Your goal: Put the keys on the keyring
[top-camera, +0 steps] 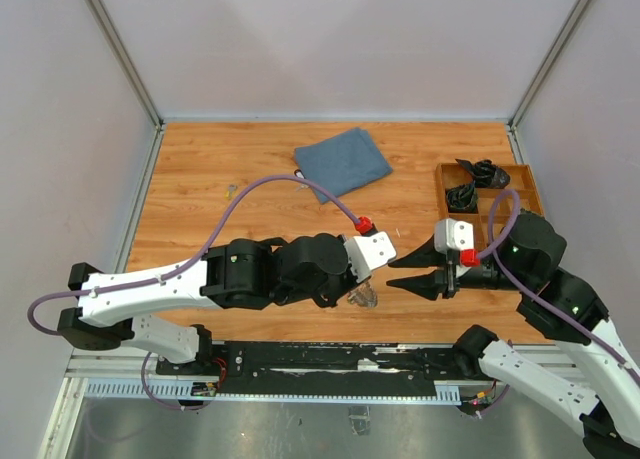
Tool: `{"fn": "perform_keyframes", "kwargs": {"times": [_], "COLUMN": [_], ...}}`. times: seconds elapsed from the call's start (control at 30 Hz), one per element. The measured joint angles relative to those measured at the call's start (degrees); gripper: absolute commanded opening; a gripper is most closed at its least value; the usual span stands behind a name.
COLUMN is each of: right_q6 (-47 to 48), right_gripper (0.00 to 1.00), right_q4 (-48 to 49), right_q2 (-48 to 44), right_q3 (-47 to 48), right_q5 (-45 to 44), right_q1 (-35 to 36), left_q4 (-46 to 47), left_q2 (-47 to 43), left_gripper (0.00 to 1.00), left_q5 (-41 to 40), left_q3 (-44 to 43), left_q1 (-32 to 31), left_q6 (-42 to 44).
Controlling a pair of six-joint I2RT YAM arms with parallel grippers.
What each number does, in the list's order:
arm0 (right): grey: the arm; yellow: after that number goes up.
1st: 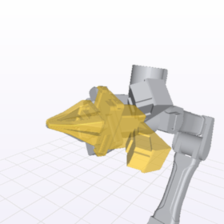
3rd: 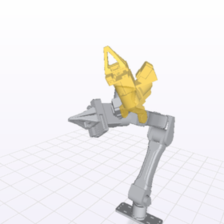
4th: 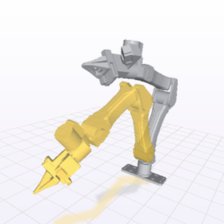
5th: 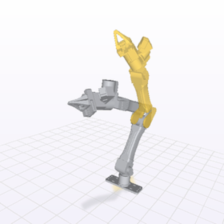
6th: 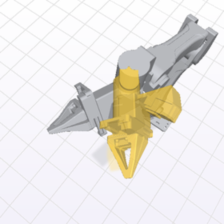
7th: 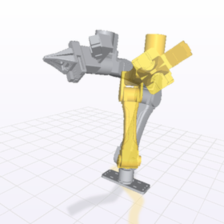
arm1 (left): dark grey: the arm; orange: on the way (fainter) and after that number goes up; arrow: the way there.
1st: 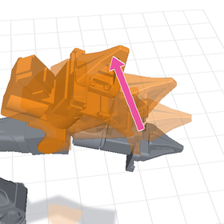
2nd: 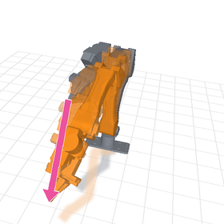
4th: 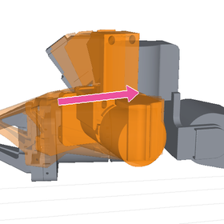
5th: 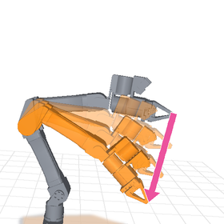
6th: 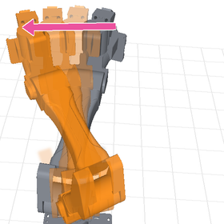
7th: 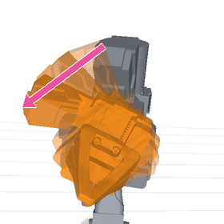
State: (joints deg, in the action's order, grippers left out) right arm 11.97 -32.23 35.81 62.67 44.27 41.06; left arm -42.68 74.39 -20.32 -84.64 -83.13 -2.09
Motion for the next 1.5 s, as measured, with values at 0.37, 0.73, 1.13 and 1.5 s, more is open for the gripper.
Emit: {"fn": "perform_keyframes", "kwargs": {"times": [0.37, 0.73, 1.13, 1.5], "right_q6": [-1.99, -3.06, -2.80, -2.43], "right_gripper": [0.35, 0.35, 0.31, 0.17], "right_q4": [6.86, 10.93, 10.91, 10.80], "right_q2": [1.33, 2.82, 4.04, 5.27], "right_q3": [-6.10, -7.93, -8.74, -8.92], "right_q5": [0.81, 1.68, 1.66, 1.81], "right_q1": [0.00, 0.04, 0.22, 0.68], "left_q4": [-1.03, -0.94, -0.70, -0.63], "left_q2": [0.02, 0.02, 0.02, 0.00], "left_gripper": [0.01, 0.00, 0.01, 0.01], "left_q5": [-0.02, 0.68, 1.16, 1.49], "left_q3": [-1.44, -1.44, -1.44, -1.44], "left_q1": [0.00, 0.00, 0.00, 0.00], "left_q6": [0.83, 0.85, 1.11, 1.70]}}
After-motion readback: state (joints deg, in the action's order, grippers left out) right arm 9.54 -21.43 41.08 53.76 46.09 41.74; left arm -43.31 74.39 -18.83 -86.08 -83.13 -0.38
